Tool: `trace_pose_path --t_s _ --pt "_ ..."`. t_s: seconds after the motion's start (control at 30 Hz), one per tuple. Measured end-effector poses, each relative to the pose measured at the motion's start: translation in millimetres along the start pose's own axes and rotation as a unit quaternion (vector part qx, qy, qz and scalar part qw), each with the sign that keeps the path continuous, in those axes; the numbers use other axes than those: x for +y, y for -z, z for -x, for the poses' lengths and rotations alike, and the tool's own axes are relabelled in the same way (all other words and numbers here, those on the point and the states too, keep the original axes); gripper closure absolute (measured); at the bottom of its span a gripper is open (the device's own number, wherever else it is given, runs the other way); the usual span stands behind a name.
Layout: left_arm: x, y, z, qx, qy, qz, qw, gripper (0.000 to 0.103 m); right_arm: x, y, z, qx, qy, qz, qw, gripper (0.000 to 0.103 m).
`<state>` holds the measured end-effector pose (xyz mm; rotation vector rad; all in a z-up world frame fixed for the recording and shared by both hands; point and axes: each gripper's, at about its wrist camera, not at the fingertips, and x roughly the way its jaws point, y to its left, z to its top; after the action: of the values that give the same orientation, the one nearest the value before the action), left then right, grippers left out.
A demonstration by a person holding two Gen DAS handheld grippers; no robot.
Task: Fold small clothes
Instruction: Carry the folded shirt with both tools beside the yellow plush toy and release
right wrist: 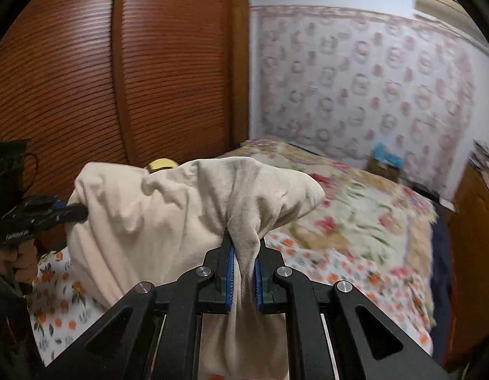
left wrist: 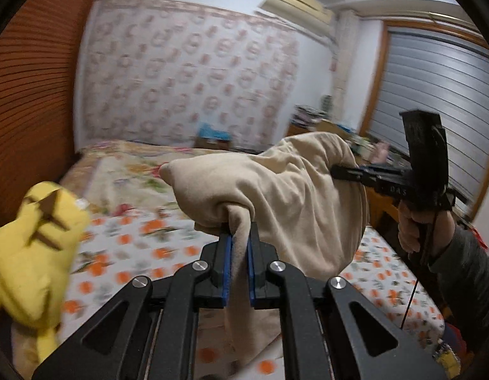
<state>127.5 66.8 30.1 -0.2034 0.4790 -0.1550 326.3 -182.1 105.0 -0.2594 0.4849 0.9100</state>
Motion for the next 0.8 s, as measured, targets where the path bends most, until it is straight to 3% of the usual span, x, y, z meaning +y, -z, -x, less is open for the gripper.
trace_pose_path --t_s 0.23,0.47,0.73,0.8 --pt "69 31 6 -0.004 -0.083 0.058 0.9948 0.094 21 -51 -120 0.024 -0.053 0.047 0.997 0.093" --pt "110 59 7 0.001 -0.132 0.107 0.9854 0.094 55 -85 -223 0.053 -0.072 0.098 0.991 0.093" --pt "115 76 14 0.013 -0.159 0.117 0.9802 0.094 77 -102 -283 0.082 -0.098 0.104 0.986 0.092" --pt "117 79 12 0.020 -0.168 0.117 0.9786 0.094 74 -103 -290 0.093 -0.089 0.090 0.988 0.082"
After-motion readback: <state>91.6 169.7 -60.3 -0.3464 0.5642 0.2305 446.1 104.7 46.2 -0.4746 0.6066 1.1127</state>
